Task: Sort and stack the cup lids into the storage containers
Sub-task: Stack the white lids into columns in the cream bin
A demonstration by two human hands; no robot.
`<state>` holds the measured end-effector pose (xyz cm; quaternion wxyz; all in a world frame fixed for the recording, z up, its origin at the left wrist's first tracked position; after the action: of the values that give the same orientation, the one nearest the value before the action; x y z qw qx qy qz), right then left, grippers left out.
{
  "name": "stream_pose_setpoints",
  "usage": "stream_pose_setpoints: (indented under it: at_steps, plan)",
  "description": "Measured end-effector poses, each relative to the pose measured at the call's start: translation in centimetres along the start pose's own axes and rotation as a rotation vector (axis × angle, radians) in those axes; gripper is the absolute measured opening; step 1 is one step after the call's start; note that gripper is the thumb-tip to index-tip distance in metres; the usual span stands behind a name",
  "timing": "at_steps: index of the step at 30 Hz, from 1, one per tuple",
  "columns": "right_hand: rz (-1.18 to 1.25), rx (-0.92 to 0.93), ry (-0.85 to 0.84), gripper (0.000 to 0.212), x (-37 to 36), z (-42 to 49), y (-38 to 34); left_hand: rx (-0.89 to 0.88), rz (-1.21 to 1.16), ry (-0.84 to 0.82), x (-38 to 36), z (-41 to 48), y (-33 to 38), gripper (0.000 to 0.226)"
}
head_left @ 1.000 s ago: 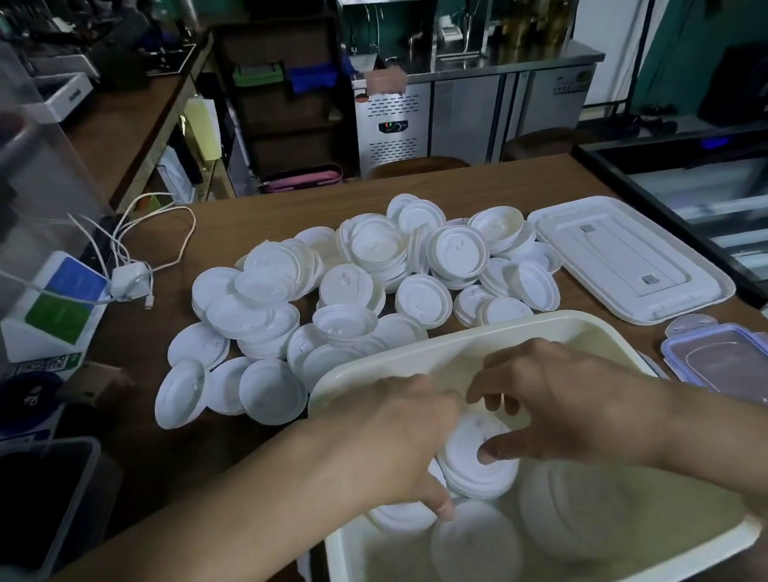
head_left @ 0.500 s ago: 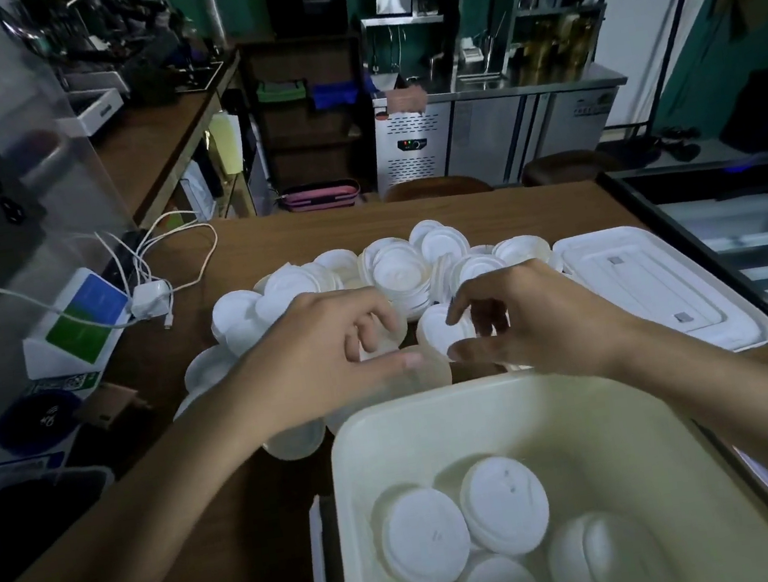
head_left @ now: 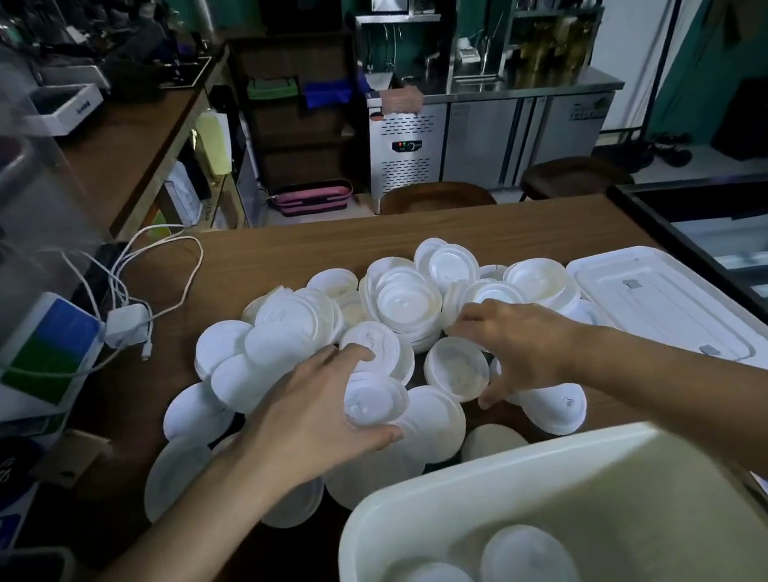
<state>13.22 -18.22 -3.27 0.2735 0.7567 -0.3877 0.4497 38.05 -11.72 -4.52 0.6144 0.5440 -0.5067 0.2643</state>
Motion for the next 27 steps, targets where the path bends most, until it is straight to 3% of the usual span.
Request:
stream_pose_setpoints:
  at_steps: [8,20,27]
  plan:
    - [-0.009,0.007,0.022,0.087,-0.7,0.9,0.0,0.007,-0.095,0.002,-0.2,-0.3,-0.2,0.081]
    - [0.45,0.096,0.141,0.085,1.2,-2.2,0.4,-0.071,-0.213,0.04,2.3,-1.4,1.4,0.079]
    - [0.609,0.227,0.331,0.077,4.0,-8.4,-1.8,-0.236,-0.358,0.043,6.1,-4.2,5.5,0.08]
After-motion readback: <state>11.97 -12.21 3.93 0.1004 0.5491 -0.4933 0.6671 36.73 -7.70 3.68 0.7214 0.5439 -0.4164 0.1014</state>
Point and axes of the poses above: each hand's wrist, its own z-axis towards the middle knuckle, its own x-axis out of the back of the hand, y = z × x, the point moved 4 cm from there along z, towards the middle knuckle, and after that the axes turned 11 degrees about -y, right-handed, at the moved point
